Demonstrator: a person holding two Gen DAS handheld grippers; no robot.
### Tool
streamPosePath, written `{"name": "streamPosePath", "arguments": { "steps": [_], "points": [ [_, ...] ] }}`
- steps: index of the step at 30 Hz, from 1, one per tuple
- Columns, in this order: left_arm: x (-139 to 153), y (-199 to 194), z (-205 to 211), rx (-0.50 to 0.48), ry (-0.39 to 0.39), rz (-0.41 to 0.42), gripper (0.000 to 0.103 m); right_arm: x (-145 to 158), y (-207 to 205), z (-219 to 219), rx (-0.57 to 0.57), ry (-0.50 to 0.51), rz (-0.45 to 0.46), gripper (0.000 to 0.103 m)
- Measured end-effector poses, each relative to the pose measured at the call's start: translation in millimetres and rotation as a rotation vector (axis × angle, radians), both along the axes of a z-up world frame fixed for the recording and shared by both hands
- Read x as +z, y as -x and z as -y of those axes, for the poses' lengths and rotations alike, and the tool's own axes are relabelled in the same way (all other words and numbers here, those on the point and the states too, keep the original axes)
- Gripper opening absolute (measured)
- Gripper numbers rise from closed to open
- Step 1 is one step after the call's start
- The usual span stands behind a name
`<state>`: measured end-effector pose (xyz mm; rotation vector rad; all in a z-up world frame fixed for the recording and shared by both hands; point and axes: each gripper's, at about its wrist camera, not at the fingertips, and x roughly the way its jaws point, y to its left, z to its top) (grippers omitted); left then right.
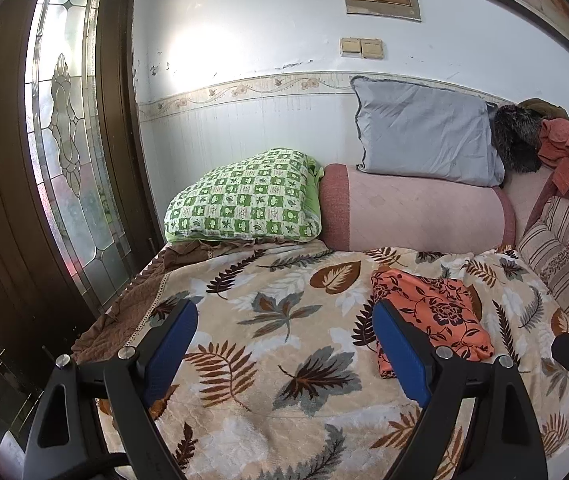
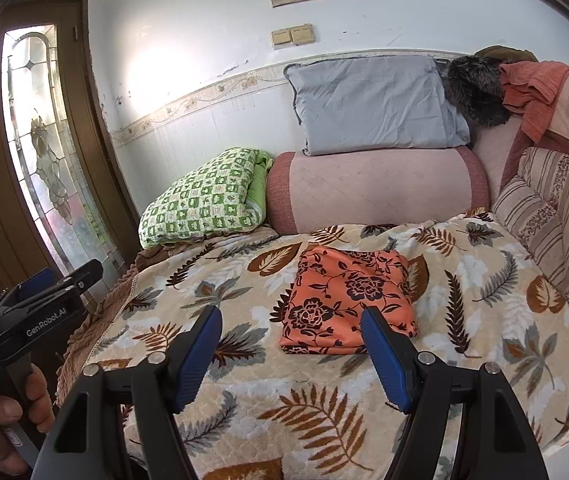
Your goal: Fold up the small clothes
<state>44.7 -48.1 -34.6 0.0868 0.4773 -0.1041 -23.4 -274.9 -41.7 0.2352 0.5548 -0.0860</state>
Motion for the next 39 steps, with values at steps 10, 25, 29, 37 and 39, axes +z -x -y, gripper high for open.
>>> {"name": "streamPosePath", "arguments": {
  "steps": [10,25,29,37,39],
  "points": [
    [-12.5,-13.8,-3.5,0.011,0.005,-0.026,0.089,-11.3,-16.8,-5.8,0.014,0.004,-0.034,0.075],
    [-87.1,-93.7,27.1,-0.108,0.045,-0.234,0.089,-82.5,-74.8,80.5,-0.043,-0.061,-0.165,0.075],
    [-129.5,-134.0,57.9,-0.171,0.040,-0.333,0.089,-129.3,-104.5,142.7,-0.102,-0.217,-0.231,0.075],
    [-211.6,-227.8,138.7,-0.362,0.140,-0.631,0.089,-222.4,-175.9,228.8,-0.083,-0.553,-0.341,0.075],
    [-225.7,-246.0,150.2,-0.381,0.175,-0.681,0.089,-243.9,-194.3,246.2,-0.086,-0.614,-0.360,0.075]
  ]
}}
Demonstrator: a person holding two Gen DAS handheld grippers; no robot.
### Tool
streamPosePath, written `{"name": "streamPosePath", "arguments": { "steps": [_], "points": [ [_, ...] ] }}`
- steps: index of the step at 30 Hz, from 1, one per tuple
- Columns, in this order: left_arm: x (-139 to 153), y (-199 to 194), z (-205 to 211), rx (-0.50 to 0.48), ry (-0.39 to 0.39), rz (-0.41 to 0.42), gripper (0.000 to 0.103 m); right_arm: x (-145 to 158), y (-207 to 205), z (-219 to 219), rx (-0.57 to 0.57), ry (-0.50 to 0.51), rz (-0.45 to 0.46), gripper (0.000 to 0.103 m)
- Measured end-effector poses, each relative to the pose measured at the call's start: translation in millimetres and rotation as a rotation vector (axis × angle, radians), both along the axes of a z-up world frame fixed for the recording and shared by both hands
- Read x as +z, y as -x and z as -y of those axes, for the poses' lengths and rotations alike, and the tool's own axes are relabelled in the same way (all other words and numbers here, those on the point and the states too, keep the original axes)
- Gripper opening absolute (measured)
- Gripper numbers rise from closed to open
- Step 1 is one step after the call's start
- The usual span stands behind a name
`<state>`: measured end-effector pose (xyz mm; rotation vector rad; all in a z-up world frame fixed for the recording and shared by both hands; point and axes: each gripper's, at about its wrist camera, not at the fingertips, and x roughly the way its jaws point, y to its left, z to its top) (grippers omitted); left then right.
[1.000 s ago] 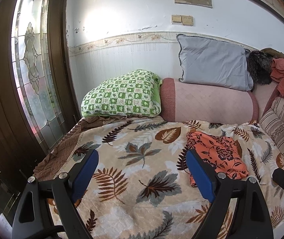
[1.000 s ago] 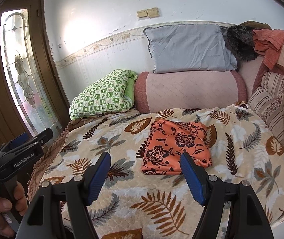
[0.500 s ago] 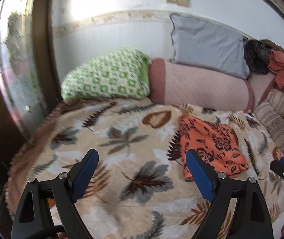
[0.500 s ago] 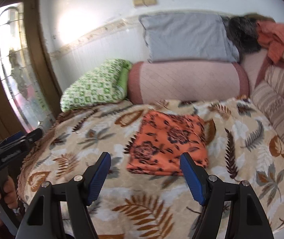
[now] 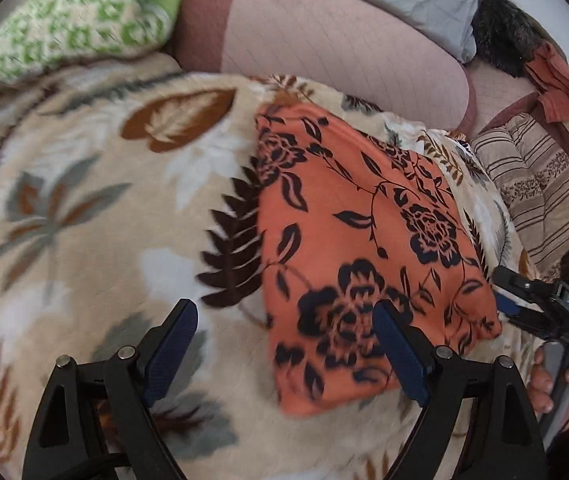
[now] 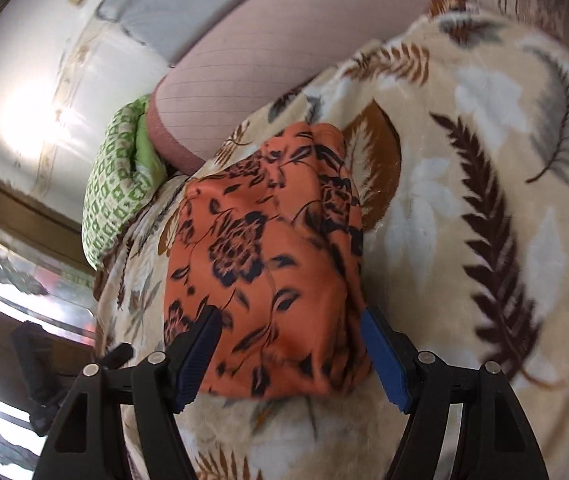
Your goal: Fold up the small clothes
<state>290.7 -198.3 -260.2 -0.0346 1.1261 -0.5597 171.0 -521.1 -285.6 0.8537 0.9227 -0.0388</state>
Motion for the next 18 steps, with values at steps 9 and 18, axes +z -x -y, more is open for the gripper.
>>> {"name": "streamPosePath", "arguments": {
  "steps": [9,18],
  "points": [
    [-50.8,-40.6,41.7,-0.084,0.141,-0.191,0.089,-57.5,-62.0,13.2,0.072,-0.213,-0.014,0.082],
    [-34.0,-27.3,34.7,-0.067,0.155,-0.118,0.041,-22.4,-64.0,-37.3,0.119,-0.101,0.034,0.039]
  ]
}}
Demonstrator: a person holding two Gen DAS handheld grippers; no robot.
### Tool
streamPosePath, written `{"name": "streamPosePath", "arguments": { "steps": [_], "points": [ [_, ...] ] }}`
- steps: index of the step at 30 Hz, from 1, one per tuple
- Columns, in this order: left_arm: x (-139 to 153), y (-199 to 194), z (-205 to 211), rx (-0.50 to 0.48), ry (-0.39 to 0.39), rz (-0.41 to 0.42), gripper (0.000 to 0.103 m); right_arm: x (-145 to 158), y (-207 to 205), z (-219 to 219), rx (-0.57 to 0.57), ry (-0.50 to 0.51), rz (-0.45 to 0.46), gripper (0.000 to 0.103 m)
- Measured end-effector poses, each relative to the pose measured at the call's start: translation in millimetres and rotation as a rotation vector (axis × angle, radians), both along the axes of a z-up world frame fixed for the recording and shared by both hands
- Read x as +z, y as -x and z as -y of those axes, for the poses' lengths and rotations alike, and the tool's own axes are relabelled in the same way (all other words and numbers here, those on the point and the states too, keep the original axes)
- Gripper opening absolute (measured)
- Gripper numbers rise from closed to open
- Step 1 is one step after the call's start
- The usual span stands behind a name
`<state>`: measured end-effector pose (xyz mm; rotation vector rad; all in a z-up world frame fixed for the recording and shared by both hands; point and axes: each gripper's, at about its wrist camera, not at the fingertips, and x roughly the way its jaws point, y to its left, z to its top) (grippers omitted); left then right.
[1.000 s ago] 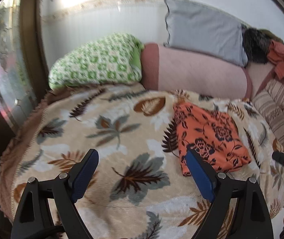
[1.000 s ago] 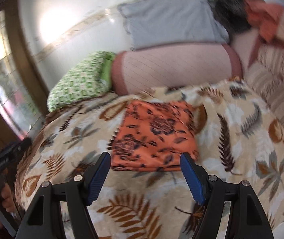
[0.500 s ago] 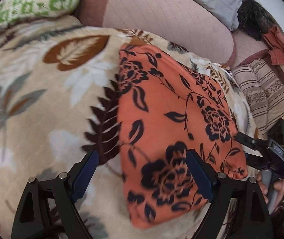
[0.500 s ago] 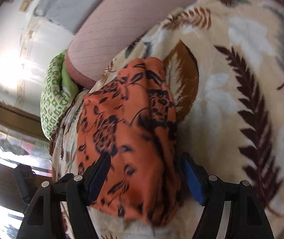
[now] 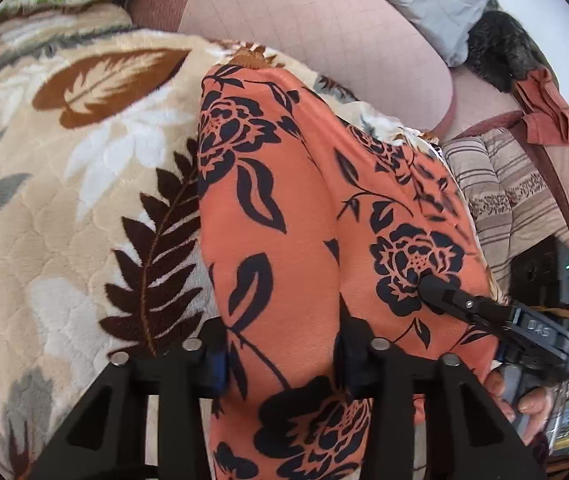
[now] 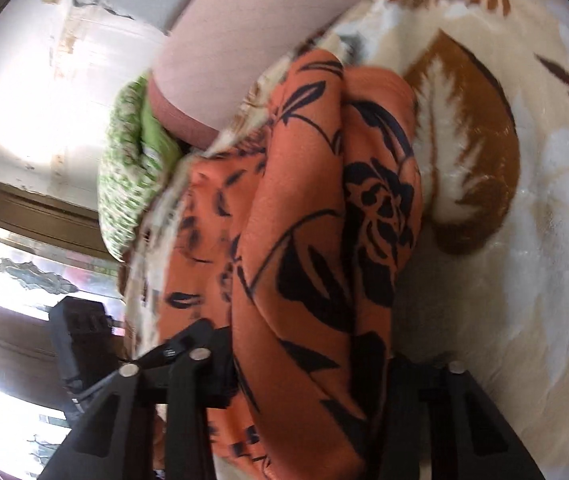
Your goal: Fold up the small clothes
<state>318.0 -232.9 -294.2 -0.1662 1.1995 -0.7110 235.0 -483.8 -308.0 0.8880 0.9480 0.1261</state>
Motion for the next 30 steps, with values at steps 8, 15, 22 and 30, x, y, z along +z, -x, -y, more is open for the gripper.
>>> {"name": "streamPosePath", "arguments": {
  "steps": [8,15,22,30],
  "points": [
    [58.0,71.9,-63.0,0.042,-0.025,0.097,0.040,67.0,41.5,-64.1,0.107,0.080,0.106,0.036],
    [26.7,145.8,-120.7,0.149,-0.248,0.100,0.056,6.0,102.1,-116.0,0.150,0.065,-0.038,0.052],
    [83.9,188.9,-135.2,0.214,-0.363,0.406,0.073,50.2,137.3,-112.5,0.007,0.237,-0.011,0.064],
    [49.1,182.8,-114.8,0.160,-0.534,0.342,0.079,52.2,118.8,-165.6,0.214,0.368,-0.062,0.022]
  ]
}}
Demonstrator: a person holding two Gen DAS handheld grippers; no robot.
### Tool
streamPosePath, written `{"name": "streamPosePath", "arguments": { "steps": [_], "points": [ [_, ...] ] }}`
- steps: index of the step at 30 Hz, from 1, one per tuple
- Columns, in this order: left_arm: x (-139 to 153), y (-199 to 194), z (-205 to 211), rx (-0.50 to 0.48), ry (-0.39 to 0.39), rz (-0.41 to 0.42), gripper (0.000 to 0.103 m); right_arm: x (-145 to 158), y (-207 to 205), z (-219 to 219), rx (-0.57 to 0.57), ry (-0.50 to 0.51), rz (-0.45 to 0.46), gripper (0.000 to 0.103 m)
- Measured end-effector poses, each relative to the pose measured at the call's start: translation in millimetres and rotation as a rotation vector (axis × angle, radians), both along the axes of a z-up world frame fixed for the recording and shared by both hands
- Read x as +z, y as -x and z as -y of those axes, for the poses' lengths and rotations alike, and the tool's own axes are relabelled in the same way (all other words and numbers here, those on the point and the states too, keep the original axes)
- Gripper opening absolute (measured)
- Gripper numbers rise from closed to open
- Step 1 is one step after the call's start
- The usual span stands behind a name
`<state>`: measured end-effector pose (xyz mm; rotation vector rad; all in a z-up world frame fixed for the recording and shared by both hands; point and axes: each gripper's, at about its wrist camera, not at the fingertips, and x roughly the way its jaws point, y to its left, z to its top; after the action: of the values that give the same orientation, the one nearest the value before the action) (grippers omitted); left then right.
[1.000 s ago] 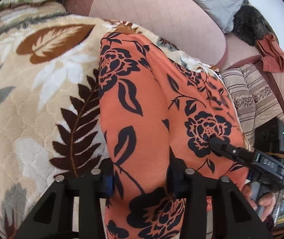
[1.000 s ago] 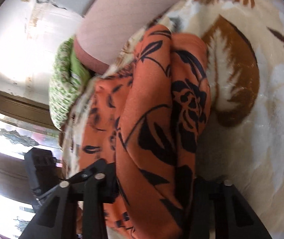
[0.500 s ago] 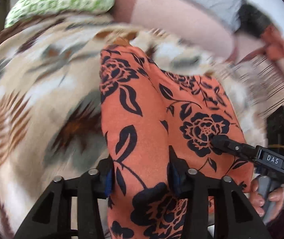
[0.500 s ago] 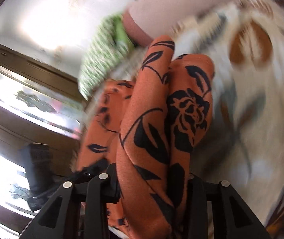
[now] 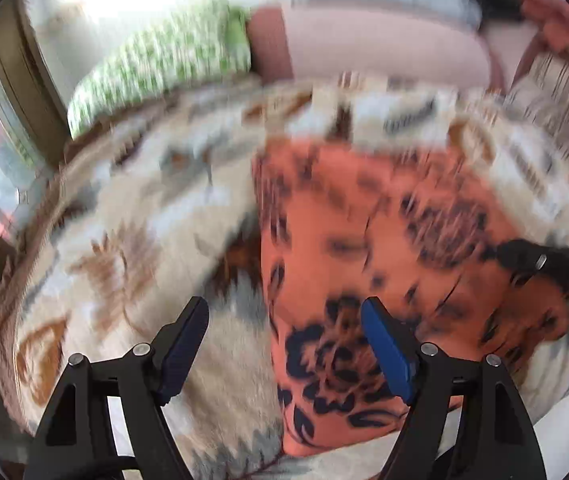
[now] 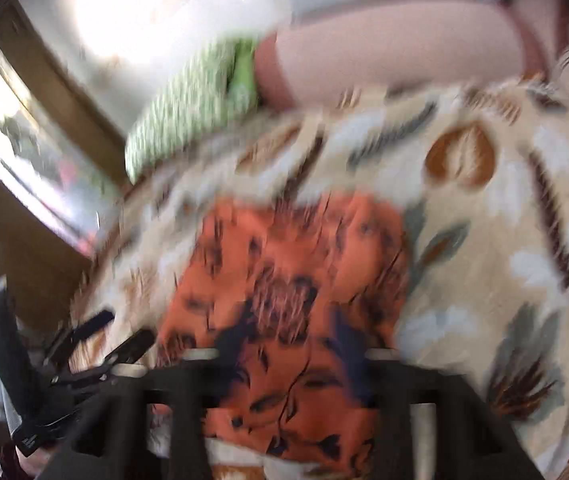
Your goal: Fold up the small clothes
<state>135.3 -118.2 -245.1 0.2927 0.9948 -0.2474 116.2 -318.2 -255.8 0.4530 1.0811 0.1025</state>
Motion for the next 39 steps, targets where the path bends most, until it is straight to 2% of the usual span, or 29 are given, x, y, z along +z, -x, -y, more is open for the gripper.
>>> {"name": "streamPosePath", "arguments": {
  "steps": [1,2,3,6,8,12,15,18,23,39],
  "points": [
    [-2.3,-1.3,-1.7,0.001,0.014,-0.037,0.079,-20.4,-3.1,-2.5,-0.012,0.022,-0.063,0.021],
    [1.9,4.3,-5.2,0.005,0.036,-0.039,0.075,-27.4,-1.8,-3.0,-0.022,0.033,-0.069,0.022],
    [13.7,9.7,-7.5,0.006,0.054,-0.001,0.075,-20.3,0.6,-4.0,-0.028,0.033,-0.034,0.021],
    [57.0,23.6,-9.6,-0.004,0.052,0.157,0.075,7.9,17.7,-0.1,-0.017,0.022,-0.004,0.024],
    [91.5,33.3,-12.1,0.004,0.078,0.250,0.076,32.4,30.8,2.6,-0.016,0.037,0.048,0.025],
    [147.9,58.1,-17.7,0.030,0.116,0.405,0.087,87.4,60.1,0.4,-0.022,0.111,0.189,0.025],
    [170.8,72.2,-20.9,0.041,0.119,0.488,0.089,125.2,82.5,-8.3,-0.028,0.175,0.274,0.025],
    [190.2,84.2,-21.0,0.047,0.108,0.515,0.089,154.3,103.3,-16.6,-0.031,0.218,0.335,0.025],
    [208.9,103.5,-25.2,0.073,0.114,0.532,0.089,177.6,126.2,-26.7,-0.034,0.260,0.393,0.025],
    [224.1,125.8,-49.1,0.143,0.145,0.562,0.089,181.7,131.5,-63.1,0.020,0.282,0.430,0.025]
  ]
}}
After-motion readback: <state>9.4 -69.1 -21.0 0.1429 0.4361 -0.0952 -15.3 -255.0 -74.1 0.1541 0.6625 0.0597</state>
